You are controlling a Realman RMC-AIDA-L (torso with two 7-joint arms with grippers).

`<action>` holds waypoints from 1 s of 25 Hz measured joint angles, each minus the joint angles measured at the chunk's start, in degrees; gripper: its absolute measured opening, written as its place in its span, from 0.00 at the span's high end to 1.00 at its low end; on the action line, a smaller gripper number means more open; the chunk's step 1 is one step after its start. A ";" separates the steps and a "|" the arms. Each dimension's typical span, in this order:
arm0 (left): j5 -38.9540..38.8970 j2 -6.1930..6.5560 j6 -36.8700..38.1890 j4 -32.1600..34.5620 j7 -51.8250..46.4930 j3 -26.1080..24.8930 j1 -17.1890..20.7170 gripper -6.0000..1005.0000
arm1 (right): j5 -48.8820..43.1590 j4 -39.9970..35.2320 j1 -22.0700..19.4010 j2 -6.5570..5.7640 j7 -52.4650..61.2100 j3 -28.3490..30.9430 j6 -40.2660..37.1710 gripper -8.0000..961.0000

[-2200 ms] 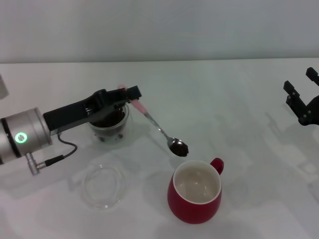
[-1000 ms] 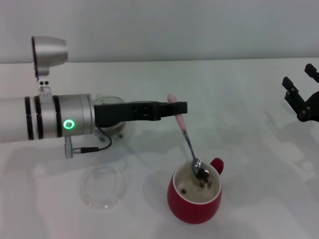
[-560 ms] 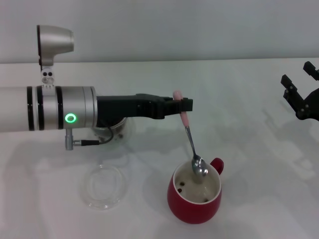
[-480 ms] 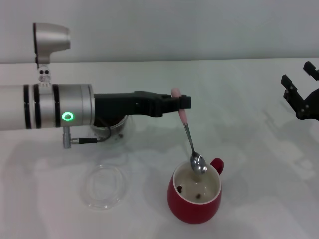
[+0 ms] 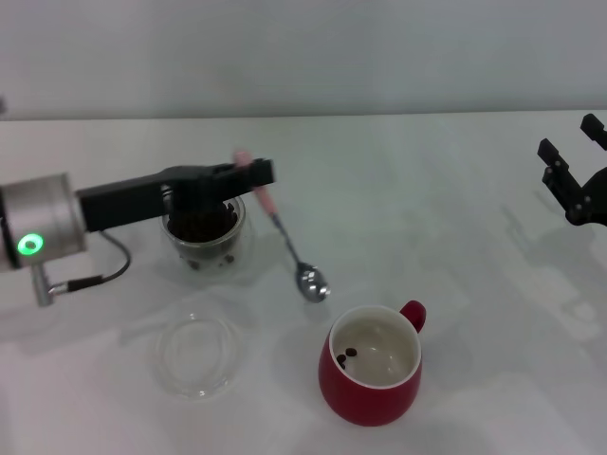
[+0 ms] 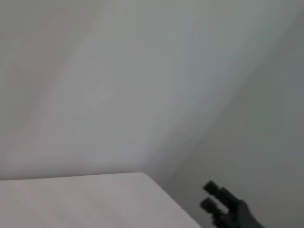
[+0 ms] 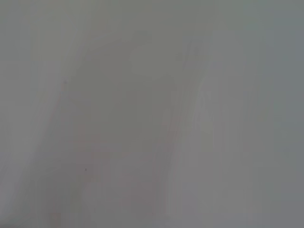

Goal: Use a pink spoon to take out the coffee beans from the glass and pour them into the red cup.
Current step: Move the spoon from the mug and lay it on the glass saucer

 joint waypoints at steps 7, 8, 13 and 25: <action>-0.56 0.05 0.31 -0.39 3.44 -3.49 6.77 0.86 | 0.05 -0.14 0.31 -0.06 0.07 0.02 0.29 0.41; -0.68 0.03 0.33 -0.55 3.94 -4.34 7.77 0.86 | 0.06 -0.15 0.36 -0.06 0.07 0.02 0.36 0.41; -1.22 0.01 0.37 -1.04 5.40 -6.52 11.26 0.86 | 0.06 -0.18 0.96 -0.11 0.09 0.08 1.35 0.41; -1.07 -0.02 5.60 -7.33 8.86 -6.69 11.73 0.86 | 0.05 -0.18 1.88 -0.14 -0.19 0.11 3.51 0.40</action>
